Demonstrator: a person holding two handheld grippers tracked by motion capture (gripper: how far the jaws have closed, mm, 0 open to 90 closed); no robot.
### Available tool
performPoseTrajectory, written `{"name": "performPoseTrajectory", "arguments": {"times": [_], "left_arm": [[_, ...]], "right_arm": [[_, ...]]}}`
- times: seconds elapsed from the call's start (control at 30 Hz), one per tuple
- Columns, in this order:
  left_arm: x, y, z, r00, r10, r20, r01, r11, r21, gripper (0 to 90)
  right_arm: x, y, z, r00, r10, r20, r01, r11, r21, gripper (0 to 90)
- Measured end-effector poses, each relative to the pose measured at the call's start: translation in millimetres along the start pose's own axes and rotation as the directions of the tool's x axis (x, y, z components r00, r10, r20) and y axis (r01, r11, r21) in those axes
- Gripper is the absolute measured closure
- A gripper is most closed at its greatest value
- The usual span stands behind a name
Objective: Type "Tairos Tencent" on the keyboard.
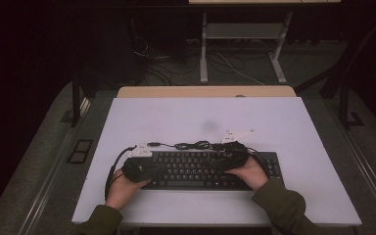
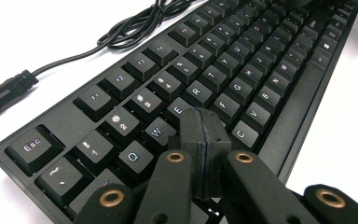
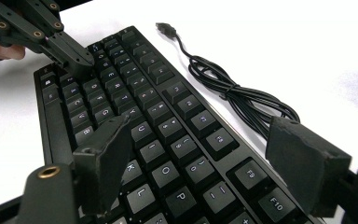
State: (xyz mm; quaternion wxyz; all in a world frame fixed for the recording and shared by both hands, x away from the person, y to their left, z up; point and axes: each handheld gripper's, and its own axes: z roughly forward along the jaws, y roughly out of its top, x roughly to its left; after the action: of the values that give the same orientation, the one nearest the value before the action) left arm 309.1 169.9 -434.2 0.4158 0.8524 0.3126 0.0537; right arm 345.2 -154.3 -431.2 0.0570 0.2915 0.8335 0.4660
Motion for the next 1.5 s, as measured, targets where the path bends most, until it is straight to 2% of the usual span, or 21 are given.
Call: {"name": "performPoseTrajectory", "arguments": {"times": [0.13, 0.2, 0.33, 0.57, 1.03, 1.17, 1.5], "left_arm": [[0.4, -0.6, 1.4, 1.0, 0.0, 0.002, 0.0, 0.9999, 0.014, 89.1], [0.7, -1.2, 2.9, 0.9999, -0.009, 0.013, 0.009, 0.9999, 0.004, 89.1], [-0.6, -0.4, 2.6, 1.0, -0.004, 0.006, 0.004, 0.9999, 0.012, 89.1], [-1.8, 2.1, -1.3, 0.9999, 0.01, -0.005, -0.01, 0.9999, -0.001, 89.1], [-5.0, 4.7, -5.3, 1.0, 0.009, 0.0, -0.009, 0.9996, -0.025, 88.0], [-9.6, 7.5, -6.4, 0.9998, 0.019, 0.007, -0.018, 0.9991, -0.039, 89.0], [-21.5, 11.7, -1.6, 0.9971, 0.056, 0.053, -0.054, 0.9982, -0.025, 89.1]], "right_arm": [[0.3, 0.2, 0.1, 1.0, 0.0, 0.0, 0.0, 1.0, -0.001, 22.2], [0.2, 0.1, 0.2, 1.0, 0.0, 0.0, 0.0, 1.0, -0.001, 22.2], [0.2, -0.2, 0.5, 1.0, -0.001, 0.001, 0.001, 1.0, 0.0, 22.2], [0.1, 0.4, -0.7, 1.0, 0.006, 0.0, -0.006, 1.0, -0.004, 22.2], [0.0, 0.6, -1.1, 1.0, 0.005, 0.001, -0.005, 1.0, -0.004, 22.2], [-0.1, 0.5, -1.2, 1.0, 0.005, 0.001, -0.005, 1.0, -0.003, 22.2], [-0.7, 0.5, -1.6, 1.0, 0.004, 0.001, -0.004, 1.0, -0.004, 22.2]]}}
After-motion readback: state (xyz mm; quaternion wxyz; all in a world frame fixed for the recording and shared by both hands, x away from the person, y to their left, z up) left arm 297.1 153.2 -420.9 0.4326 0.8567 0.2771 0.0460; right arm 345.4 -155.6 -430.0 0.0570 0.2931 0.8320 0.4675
